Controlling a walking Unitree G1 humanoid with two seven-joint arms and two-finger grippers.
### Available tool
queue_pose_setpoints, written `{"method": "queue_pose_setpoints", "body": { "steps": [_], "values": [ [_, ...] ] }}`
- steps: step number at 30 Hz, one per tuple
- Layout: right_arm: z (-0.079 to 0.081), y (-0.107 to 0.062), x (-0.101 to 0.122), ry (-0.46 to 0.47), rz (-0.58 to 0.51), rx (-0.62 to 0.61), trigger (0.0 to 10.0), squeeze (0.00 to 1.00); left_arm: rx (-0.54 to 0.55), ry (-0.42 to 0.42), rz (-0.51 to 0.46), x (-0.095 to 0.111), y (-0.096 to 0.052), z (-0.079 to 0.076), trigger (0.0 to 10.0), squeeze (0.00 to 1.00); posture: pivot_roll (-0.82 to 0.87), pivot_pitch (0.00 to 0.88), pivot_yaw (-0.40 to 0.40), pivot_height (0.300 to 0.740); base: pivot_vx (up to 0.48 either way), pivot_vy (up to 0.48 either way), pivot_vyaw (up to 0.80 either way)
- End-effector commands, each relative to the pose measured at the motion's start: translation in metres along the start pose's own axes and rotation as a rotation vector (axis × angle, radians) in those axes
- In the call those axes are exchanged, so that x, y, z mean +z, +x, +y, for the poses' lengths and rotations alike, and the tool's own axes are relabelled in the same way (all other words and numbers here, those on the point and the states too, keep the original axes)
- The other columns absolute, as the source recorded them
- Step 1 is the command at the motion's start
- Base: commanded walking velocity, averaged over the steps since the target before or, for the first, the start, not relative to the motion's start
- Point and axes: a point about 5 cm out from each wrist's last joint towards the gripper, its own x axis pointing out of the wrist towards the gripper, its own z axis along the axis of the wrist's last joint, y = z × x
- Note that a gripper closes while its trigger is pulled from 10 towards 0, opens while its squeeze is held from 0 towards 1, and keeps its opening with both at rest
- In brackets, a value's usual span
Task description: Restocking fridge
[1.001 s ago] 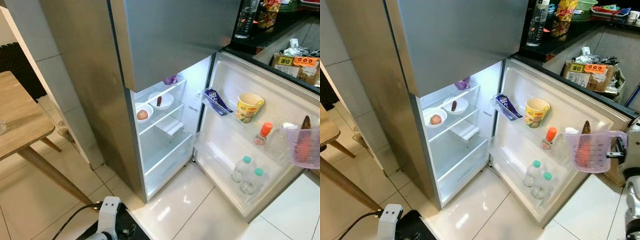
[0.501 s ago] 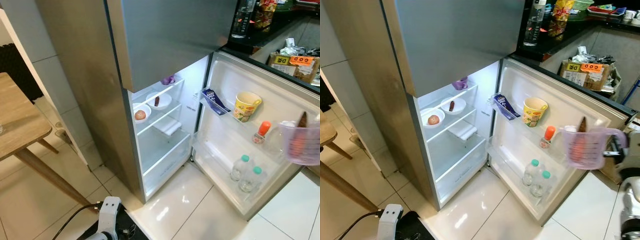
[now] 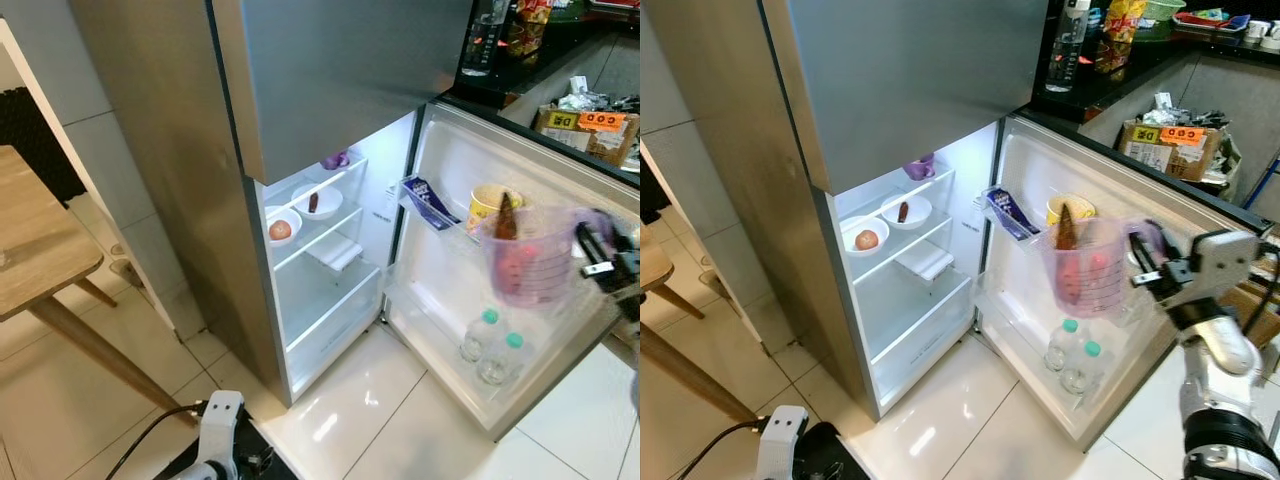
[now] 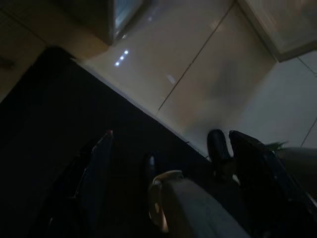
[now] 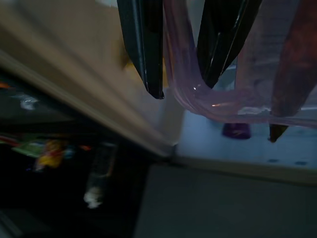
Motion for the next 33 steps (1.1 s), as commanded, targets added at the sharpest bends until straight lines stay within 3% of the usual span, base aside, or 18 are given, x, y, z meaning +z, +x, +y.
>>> {"method": "queue_pose_setpoints", "body": {
  "steps": [1, 3, 4, 7, 8, 9, 10, 14, 21, 26, 33],
  "values": [
    [0.020, 0.004, -0.014, 0.020, 0.069, 0.048, 10.0, 0.00, 0.005, -0.007, -0.007, 0.001, 0.002, -0.004, 10.0, 0.00, -0.05, 0.000, -0.023, 0.740, 0.000, 0.000, 0.00],
    [0.043, 0.005, -0.025, 0.065, 0.092, 0.115, 10.0, 0.00, 0.010, 0.004, 0.002, 0.001, 0.003, -0.005, 10.0, 0.00, -0.05, 0.000, -0.023, 0.740, 0.000, 0.000, 0.00],
    [0.043, 0.005, -0.025, 0.065, 0.092, 0.115, 10.0, 0.00, 0.010, 0.004, 0.002, 0.001, 0.003, -0.005, 10.0, 0.00, -0.05, 0.000, -0.023, 0.740, 0.000, 0.000, 0.00],
    [0.079, 0.005, -0.039, 0.216, 0.133, 0.214, 10.0, 0.00, 0.027, 0.008, 0.023, -0.004, 0.003, -0.006, 10.0, 0.00, -0.05, 0.000, -0.023, 0.740, 0.000, 0.000, 0.00],
    [0.079, 0.005, -0.039, 0.216, 0.133, 0.214, 10.0, 0.00, 0.027, 0.008, 0.023, -0.004, 0.003, -0.006, 10.0, 0.00, -0.05, 0.000, -0.023, 0.740, 0.000, 0.000, 0.00],
    [0.091, 0.002, -0.045, 0.243, 0.158, 0.247, 10.0, 0.00, 0.038, 0.018, 0.032, -0.007, 0.003, -0.006, 10.0, 0.00, -0.05, 0.000, -0.025, 0.740, 0.000, 0.000, 0.00],
    [0.091, 0.002, -0.045, 0.243, 0.158, 0.247, 10.0, 0.00, 0.038, 0.018, 0.032, -0.007, 0.003, -0.006, 10.0, 0.00, -0.05, 0.000, -0.025, 0.740, 0.000, 0.000, 0.00],
    [0.117, -0.007, -0.063, 0.281, 0.242, 0.304, 10.0, 0.00, 0.067, 0.039, 0.043, -0.013, 0.003, -0.008, 10.0, 0.00, -0.05, 0.000, -0.027, 0.740, 0.000, 0.000, 0.78],
    [0.125, -0.011, -0.069, 0.284, 0.281, 0.306, 10.0, 0.00, 0.080, 0.034, 0.010, -0.007, 0.006, -0.012, 10.0, 0.00, -0.04, 0.000, -0.030, 0.740, 0.000, 0.000, 0.73],
    [0.126, -0.012, -0.072, 0.294, 0.305, 0.291, 10.0, 0.00, 0.063, 0.087, -0.064, 0.014, 0.013, -0.021, 10.0, 0.00, -0.04, 0.000, -0.031, 0.740, 0.000, 0.000, 0.54],
    [0.126, -0.010, -0.071, 0.275, 0.302, 0.296, 10.0, 0.00, 0.048, 0.100, -0.077, 0.019, 0.015, -0.024, 10.0, 0.00, -0.04, 0.000, -0.034, 0.740, 0.000, 0.000, 0.60]
  ]
}}
